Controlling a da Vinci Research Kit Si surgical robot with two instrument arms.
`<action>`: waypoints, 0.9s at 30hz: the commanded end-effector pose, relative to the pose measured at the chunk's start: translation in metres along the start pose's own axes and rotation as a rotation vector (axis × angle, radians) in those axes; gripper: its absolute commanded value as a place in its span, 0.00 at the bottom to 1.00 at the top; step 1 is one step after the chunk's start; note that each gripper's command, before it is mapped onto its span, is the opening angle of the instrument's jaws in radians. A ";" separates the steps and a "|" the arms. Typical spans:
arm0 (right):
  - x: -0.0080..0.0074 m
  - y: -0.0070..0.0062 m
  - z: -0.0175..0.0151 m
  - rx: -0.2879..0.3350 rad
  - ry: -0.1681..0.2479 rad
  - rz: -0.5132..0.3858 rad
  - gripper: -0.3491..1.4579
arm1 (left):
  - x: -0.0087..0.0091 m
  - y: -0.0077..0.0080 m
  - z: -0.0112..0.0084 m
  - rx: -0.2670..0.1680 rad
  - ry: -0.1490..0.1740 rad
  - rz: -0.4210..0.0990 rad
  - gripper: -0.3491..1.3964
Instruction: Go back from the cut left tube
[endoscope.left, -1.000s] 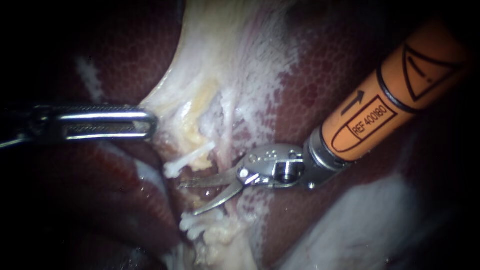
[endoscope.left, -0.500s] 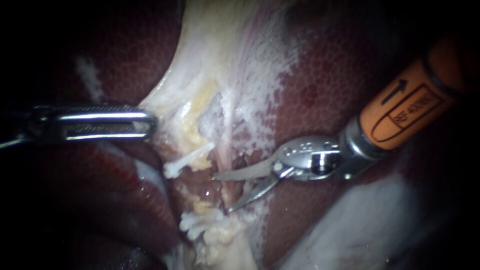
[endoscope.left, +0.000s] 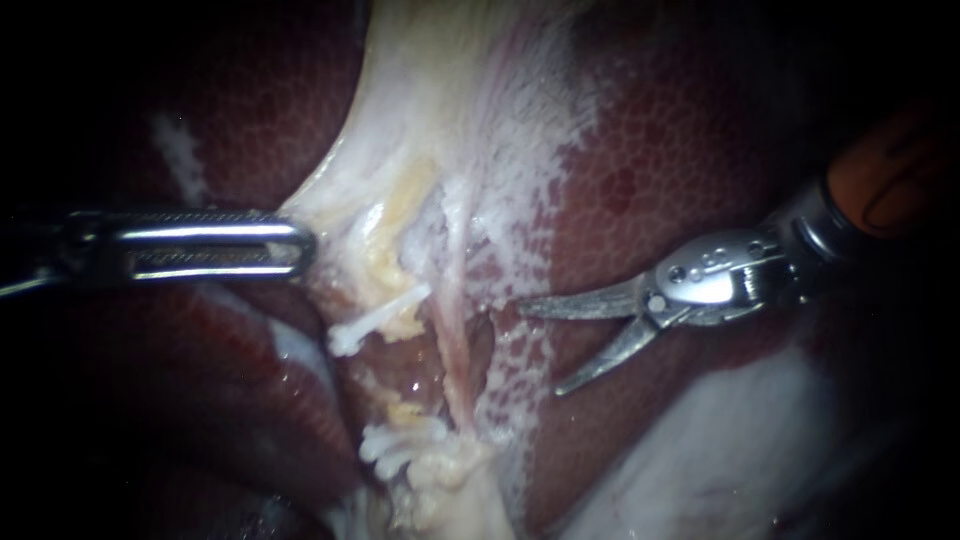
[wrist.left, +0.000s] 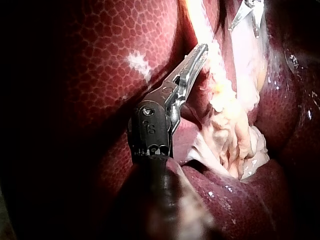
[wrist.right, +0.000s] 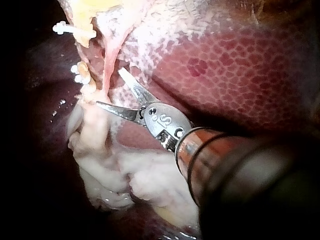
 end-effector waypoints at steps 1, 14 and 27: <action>0.0001 0.0000 -0.0002 -0.003 -0.003 -0.004 0.84 | 0.0000 0.0000 0.0000 0.000 0.000 0.000 0.00; 0.0014 0.0004 -0.0024 -0.081 -0.032 -0.035 0.90 | 0.0001 0.0002 0.0002 0.000 0.000 0.000 0.00; 0.0015 0.0005 -0.0026 -0.083 -0.033 -0.038 0.91 | 0.0004 0.0004 0.0006 -0.001 -0.003 0.001 0.00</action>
